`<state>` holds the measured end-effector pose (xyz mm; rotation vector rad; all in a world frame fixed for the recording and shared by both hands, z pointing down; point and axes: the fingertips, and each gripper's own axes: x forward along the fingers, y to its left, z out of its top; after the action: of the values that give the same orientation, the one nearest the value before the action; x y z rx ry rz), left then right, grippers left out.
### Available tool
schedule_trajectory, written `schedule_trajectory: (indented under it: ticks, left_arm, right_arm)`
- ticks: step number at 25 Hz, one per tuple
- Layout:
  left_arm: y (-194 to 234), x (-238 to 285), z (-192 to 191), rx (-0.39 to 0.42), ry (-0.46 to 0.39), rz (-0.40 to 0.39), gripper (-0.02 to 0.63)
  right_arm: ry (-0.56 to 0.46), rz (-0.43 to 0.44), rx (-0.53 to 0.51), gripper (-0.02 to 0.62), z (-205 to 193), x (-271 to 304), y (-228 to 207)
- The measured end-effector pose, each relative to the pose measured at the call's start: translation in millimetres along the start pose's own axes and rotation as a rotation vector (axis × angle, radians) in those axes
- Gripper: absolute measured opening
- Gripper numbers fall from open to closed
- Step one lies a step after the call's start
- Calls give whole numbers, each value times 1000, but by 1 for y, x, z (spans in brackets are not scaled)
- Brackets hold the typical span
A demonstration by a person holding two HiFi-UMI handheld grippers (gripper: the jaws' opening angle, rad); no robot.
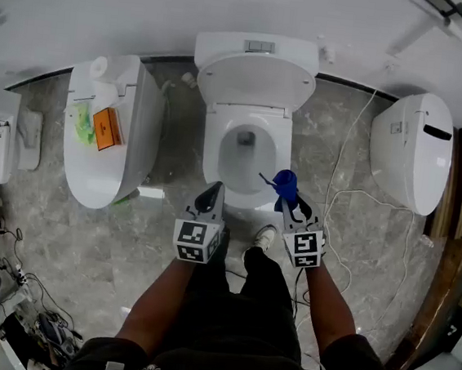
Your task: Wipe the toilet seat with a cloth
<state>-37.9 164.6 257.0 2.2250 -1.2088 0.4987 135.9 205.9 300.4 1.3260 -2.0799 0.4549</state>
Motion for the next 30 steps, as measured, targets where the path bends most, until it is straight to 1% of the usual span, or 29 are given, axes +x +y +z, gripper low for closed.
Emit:
schedule_trajectory:
  ticks: [4,6,8,12,14,18,22,27,30]
  left_arm:
    - [12,21,4,57,-13,-46,0]
    - [18,35,1,87,-12,-50,0]
    - [25,44,-6,94,-6,-40,0]
    - [38,66,-28,81,11,4,0]
    - [45,79,-45,59,26,27,0]
    - [54,101,-77,19,47,58,0]
    - [60,118,-102,-21,46,71,1]
    - [79,137,-132,-57,55,105,1]
    - [86,144,-142,-62,60,103,0]
  right_arm:
    - [1,12,-63,91,1,33,-8]
    - [10,18,-96,91,-4,50,-16]
    - [20,27,-107,91,-11,67,-22]
    - [47,44,-122,91,-32,104,-37]
    - [71,42,-139,91,-43,124,-47]
    - [131,64,-204,91,-61,164,-61]
    - [163,90,-254,91,-63,198,-70]
    - [179,95,-269,91,-61,251,-75]
    - [216,88,-324,91,-70,280,-85]
